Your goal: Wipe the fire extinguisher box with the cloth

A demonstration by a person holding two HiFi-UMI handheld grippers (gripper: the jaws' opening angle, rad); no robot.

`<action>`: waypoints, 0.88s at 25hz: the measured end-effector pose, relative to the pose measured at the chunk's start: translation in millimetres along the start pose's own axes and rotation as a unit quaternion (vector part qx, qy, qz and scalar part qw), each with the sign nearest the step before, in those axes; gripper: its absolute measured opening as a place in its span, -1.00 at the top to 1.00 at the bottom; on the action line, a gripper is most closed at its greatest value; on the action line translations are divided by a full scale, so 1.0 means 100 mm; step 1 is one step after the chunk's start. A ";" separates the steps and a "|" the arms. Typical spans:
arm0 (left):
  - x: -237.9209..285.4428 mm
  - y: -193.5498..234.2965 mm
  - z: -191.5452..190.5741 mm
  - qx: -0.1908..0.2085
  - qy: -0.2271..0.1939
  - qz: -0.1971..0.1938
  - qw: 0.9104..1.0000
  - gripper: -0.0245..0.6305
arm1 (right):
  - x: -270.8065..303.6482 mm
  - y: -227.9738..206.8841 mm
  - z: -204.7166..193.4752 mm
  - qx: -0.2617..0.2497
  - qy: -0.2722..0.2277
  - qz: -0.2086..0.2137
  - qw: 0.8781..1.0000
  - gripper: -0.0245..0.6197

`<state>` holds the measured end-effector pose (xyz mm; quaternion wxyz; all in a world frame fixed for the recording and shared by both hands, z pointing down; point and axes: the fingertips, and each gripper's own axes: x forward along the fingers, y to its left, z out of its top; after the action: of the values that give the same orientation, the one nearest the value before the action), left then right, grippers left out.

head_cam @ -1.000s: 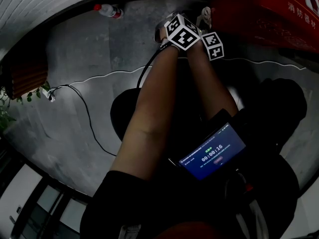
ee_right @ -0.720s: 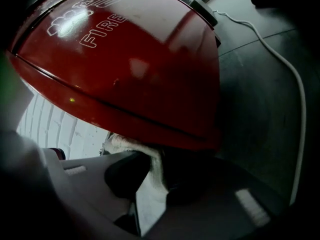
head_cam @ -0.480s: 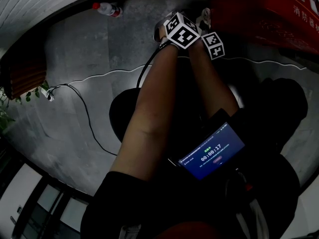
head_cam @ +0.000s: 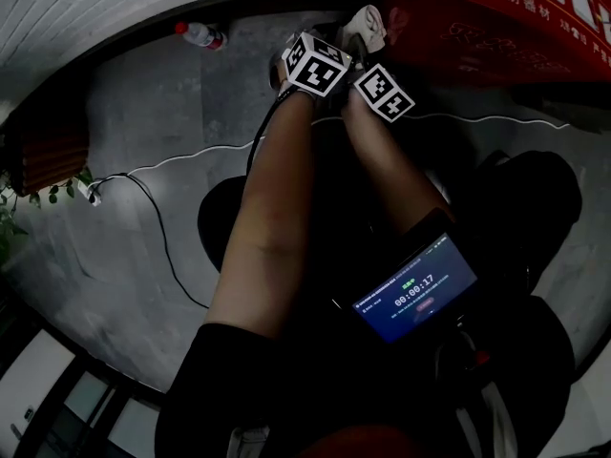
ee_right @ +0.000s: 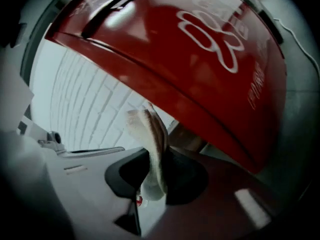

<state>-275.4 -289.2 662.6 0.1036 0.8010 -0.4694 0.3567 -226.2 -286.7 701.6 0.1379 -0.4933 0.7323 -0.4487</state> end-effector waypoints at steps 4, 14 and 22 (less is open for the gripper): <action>-0.29 0.15 0.13 -0.013 -0.027 0.036 0.999 0.92 | -0.15 0.47 0.26 -0.082 0.000 0.039 0.996 0.68; -1.55 0.29 1.02 -0.031 -0.187 0.120 0.975 0.92 | -0.88 1.88 0.79 -0.307 -0.025 0.179 0.934 0.68; -2.74 0.26 1.76 -0.072 -0.328 0.169 0.927 0.92 | -1.68 2.76 1.31 -0.380 -0.057 0.282 0.879 0.68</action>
<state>-297.1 -205.6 346.9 -0.0609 0.7723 -0.6302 0.0516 -227.5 -182.8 368.6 0.1016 -0.3050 0.9456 -0.0492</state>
